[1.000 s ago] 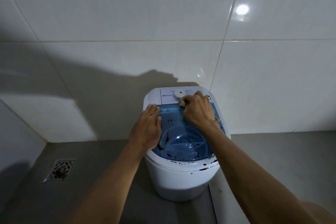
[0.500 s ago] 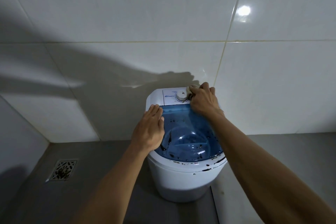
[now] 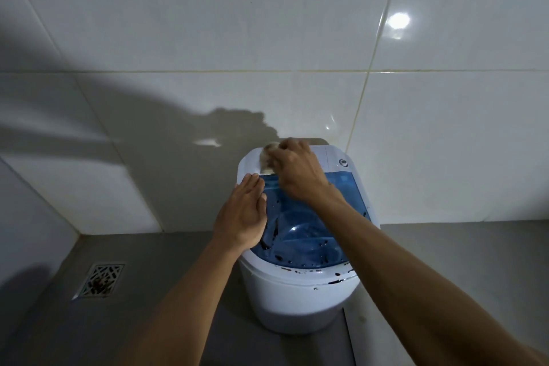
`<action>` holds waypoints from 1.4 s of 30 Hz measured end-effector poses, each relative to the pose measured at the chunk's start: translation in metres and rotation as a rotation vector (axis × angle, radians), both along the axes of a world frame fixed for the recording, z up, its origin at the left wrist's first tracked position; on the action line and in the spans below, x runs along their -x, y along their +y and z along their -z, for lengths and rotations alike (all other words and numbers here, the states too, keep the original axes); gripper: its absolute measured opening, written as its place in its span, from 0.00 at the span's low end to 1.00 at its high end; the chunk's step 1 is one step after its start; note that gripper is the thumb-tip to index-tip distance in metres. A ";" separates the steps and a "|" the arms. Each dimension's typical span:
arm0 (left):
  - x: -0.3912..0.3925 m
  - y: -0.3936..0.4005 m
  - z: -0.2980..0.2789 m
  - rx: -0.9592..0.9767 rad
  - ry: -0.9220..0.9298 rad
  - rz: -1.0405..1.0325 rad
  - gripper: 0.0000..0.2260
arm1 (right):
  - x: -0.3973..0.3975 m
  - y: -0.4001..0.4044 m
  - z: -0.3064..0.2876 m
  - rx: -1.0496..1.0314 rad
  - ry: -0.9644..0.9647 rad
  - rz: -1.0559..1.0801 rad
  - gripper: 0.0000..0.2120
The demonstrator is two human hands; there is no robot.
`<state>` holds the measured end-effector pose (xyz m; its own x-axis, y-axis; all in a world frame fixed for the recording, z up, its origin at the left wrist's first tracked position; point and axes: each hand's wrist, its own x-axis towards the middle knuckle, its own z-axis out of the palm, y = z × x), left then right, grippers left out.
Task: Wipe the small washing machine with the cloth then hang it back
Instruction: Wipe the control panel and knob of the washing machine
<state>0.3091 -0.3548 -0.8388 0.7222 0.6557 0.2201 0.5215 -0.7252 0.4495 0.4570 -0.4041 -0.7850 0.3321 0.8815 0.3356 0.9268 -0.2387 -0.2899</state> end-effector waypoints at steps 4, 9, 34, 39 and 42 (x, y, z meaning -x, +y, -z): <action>0.001 -0.001 -0.001 -0.010 -0.041 0.016 0.21 | -0.001 -0.006 0.015 0.120 -0.054 -0.023 0.23; 0.001 0.000 -0.001 0.004 -0.043 0.009 0.21 | -0.032 -0.040 0.023 0.086 0.020 0.005 0.19; 0.001 0.000 0.000 0.040 -0.029 -0.007 0.21 | -0.031 0.006 0.023 0.275 0.146 0.087 0.25; 0.000 0.002 0.001 0.035 -0.019 -0.015 0.21 | -0.030 0.005 0.025 0.306 0.011 -0.020 0.24; 0.001 0.000 -0.001 0.033 -0.040 -0.011 0.21 | -0.033 -0.028 0.028 0.257 -0.012 -0.136 0.24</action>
